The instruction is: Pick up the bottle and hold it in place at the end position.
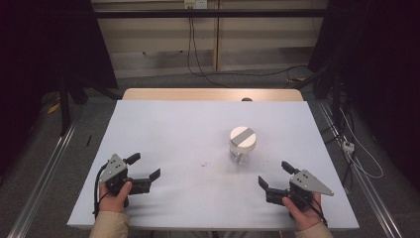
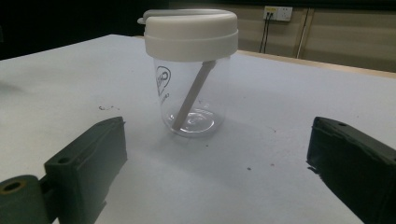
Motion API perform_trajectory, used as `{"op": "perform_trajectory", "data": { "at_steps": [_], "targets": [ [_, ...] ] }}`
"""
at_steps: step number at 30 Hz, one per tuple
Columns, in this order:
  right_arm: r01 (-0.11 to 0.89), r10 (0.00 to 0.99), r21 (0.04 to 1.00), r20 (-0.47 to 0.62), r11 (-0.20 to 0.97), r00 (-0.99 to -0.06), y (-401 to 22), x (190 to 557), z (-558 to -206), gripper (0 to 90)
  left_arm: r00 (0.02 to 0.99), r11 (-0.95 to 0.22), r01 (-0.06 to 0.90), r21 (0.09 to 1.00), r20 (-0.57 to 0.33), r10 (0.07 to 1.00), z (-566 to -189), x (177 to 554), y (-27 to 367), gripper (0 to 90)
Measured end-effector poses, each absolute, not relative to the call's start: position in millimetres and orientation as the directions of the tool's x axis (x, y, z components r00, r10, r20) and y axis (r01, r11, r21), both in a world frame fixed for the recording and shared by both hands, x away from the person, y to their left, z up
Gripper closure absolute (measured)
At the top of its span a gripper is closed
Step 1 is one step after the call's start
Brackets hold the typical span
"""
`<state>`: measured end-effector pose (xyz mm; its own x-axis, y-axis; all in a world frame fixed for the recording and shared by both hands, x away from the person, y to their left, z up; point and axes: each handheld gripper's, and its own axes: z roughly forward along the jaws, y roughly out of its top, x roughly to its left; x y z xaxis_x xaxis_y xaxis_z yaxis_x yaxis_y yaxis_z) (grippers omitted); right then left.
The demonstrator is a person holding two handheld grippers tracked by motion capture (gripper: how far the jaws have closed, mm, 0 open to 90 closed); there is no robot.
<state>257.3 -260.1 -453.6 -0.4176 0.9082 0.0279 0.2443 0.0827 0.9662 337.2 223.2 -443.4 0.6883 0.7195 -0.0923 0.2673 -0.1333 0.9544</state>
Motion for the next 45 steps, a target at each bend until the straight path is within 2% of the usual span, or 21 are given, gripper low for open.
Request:
{"op": "perform_trajectory", "data": {
  "at_steps": [10,14,22,45],
  "targets": [
    [0.242,0.91,0.966,0.021,0.088,-0.414,-257,261,-453,5.2,0.688,-0.142,0.263,0.954,-0.083,0.721,-444,336,224,3.9],
    [0.244,0.907,0.966,0.022,0.09,-0.42,-253,268,-453,5.3,0.684,-0.115,0.273,0.955,-0.109,0.721,-444,335,226,4.0],
    [0.234,0.904,0.965,-0.006,0.117,-0.428,-242,288,-451,4.9,0.69,-0.125,0.266,0.956,-0.098,0.718,-443,334,227,4.0],
    [0.308,0.915,0.944,0.016,0.119,-0.404,-207,337,-453,6.3,0.698,-0.142,0.268,0.953,-0.09,0.71,-445,334,225,4.0]
  ]
}}
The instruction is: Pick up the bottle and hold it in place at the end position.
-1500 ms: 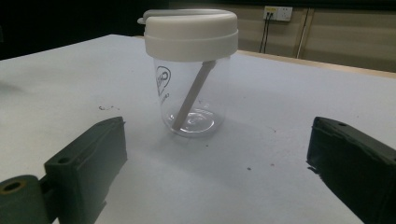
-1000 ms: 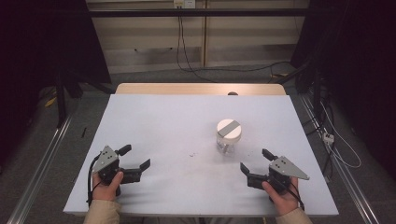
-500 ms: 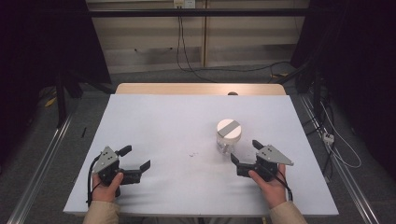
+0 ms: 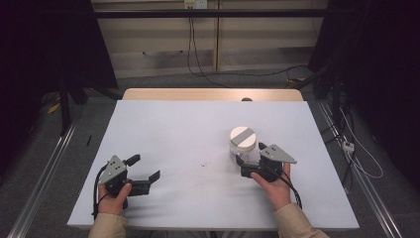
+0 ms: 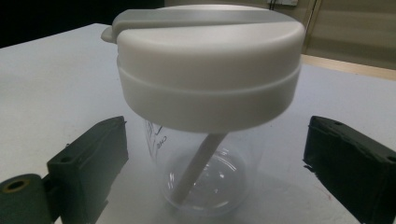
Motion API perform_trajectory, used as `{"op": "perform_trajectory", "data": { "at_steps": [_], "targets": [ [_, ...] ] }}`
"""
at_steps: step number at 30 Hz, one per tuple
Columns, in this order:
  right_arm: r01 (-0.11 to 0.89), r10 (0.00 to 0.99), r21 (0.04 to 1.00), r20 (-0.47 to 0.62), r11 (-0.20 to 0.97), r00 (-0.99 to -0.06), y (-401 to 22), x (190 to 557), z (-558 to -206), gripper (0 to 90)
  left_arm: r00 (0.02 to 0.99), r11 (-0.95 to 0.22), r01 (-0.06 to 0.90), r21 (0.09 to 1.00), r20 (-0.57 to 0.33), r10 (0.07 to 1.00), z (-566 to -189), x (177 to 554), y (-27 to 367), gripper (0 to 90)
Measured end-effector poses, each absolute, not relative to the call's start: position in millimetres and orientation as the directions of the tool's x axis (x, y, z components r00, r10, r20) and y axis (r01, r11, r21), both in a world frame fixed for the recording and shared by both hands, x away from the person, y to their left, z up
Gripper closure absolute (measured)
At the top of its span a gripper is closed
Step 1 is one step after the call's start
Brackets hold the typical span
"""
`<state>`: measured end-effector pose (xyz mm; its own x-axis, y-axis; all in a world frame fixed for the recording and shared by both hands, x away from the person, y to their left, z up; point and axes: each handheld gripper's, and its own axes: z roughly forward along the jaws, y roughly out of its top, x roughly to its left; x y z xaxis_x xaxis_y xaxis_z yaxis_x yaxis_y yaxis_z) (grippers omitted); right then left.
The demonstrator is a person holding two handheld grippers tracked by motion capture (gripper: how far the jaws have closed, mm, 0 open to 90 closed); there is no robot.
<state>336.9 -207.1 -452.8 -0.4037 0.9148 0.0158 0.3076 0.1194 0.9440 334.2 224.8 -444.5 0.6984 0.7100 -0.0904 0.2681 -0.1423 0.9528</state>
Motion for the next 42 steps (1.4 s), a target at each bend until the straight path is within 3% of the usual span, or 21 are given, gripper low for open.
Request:
{"op": "perform_trajectory", "data": {
  "at_steps": [23,42],
  "targets": [
    [0.36,0.916,0.929,0.07,0.084,-0.395,-191,366,-458,16.1,0.704,-0.147,0.271,0.951,-0.092,0.704,-447,336,224,4.0],
    [0.296,0.893,0.948,0.034,0.113,-0.449,-185,374,-446,18.4,0.707,-0.146,0.273,0.951,-0.096,0.701,-447,336,224,4.0]
  ]
}}
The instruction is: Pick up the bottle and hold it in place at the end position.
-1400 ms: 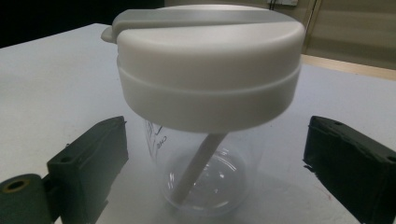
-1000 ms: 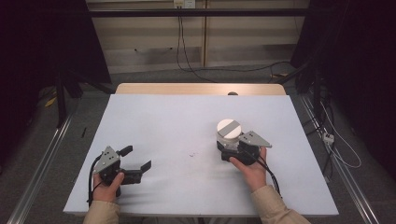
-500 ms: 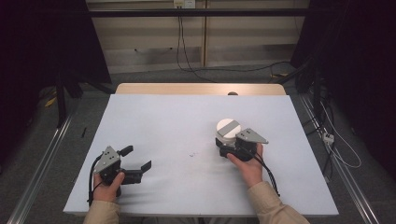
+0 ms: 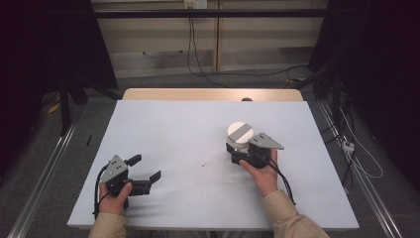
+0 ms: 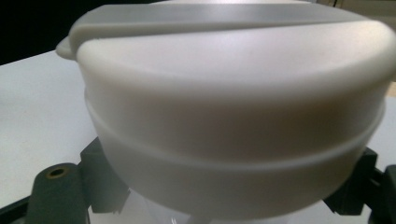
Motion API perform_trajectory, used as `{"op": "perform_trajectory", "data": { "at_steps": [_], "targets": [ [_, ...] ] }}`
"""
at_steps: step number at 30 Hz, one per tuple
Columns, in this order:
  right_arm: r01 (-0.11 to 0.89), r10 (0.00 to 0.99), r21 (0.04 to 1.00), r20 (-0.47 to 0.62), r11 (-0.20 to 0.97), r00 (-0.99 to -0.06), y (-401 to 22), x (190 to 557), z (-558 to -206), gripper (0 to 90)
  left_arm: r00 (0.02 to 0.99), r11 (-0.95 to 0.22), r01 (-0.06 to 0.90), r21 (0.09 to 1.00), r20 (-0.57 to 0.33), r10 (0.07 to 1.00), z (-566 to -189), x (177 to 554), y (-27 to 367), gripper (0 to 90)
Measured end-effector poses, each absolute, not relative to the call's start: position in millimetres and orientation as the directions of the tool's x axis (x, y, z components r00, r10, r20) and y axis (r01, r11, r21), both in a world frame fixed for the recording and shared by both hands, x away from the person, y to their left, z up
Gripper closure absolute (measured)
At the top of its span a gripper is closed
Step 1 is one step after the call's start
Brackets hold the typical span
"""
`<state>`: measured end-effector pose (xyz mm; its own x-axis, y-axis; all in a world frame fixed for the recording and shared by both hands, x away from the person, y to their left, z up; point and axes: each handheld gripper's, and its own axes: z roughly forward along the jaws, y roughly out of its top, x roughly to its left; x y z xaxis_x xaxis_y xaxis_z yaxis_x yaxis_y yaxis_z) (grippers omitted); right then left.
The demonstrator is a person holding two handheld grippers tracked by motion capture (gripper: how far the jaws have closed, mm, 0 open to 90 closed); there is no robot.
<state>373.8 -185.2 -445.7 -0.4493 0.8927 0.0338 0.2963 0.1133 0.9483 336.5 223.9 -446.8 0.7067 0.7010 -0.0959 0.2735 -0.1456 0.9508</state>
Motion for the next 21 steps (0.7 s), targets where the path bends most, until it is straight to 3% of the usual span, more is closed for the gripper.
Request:
{"op": "perform_trajectory", "data": {
  "at_steps": [21],
  "targets": [
    [0.298,0.868,0.948,0.052,0.114,-0.494,-163,396,-445,18.6,0.708,-0.144,0.277,0.95,-0.1,0.699,-447,337,223,4.0]
  ]
}}
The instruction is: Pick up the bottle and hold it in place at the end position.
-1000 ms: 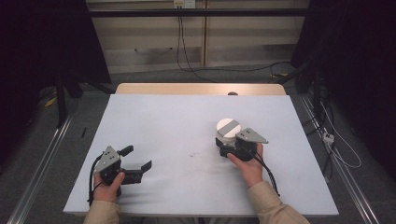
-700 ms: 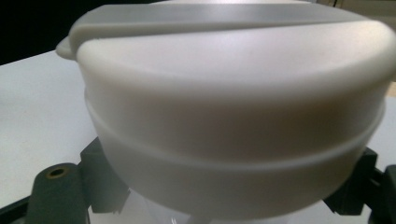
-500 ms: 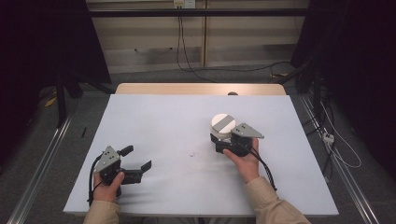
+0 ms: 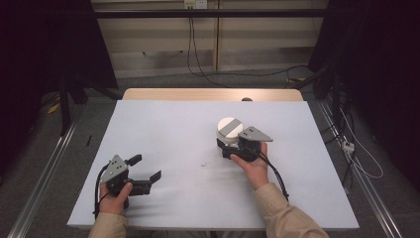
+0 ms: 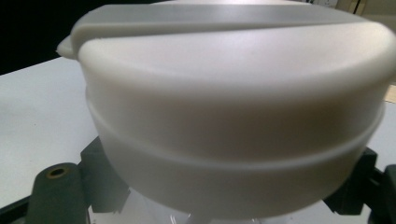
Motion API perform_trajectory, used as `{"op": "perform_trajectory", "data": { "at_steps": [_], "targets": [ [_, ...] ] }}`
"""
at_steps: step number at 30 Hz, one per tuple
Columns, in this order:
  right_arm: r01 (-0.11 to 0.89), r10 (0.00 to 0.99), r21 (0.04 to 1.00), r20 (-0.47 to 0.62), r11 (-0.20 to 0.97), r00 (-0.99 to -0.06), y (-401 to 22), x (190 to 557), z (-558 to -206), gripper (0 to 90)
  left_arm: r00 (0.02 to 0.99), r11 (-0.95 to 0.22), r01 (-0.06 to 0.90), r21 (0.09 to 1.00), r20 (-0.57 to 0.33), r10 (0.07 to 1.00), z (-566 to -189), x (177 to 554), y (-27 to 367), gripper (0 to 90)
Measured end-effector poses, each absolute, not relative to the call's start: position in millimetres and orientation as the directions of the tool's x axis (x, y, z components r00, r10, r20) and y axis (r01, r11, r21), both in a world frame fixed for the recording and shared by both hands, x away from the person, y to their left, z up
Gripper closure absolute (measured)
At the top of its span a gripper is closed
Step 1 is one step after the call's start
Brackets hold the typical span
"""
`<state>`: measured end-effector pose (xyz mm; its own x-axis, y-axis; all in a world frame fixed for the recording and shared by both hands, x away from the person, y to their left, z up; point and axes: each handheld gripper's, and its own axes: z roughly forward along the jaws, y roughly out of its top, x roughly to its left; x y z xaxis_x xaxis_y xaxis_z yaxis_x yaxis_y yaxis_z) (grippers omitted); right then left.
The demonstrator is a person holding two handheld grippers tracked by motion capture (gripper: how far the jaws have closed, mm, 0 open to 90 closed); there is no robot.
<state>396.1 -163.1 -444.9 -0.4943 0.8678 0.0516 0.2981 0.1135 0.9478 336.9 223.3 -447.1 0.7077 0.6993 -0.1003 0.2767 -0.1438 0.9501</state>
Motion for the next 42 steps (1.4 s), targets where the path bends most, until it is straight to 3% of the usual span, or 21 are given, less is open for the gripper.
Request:
{"op": "perform_trajectory", "data": {
  "at_steps": [42],
  "targets": [
    [0.31,0.836,0.939,0.049,0.148,-0.547,-134,424,-453,18.7,0.716,-0.153,0.281,0.948,-0.101,0.691,-449,339,221,4.0]
  ]
}}
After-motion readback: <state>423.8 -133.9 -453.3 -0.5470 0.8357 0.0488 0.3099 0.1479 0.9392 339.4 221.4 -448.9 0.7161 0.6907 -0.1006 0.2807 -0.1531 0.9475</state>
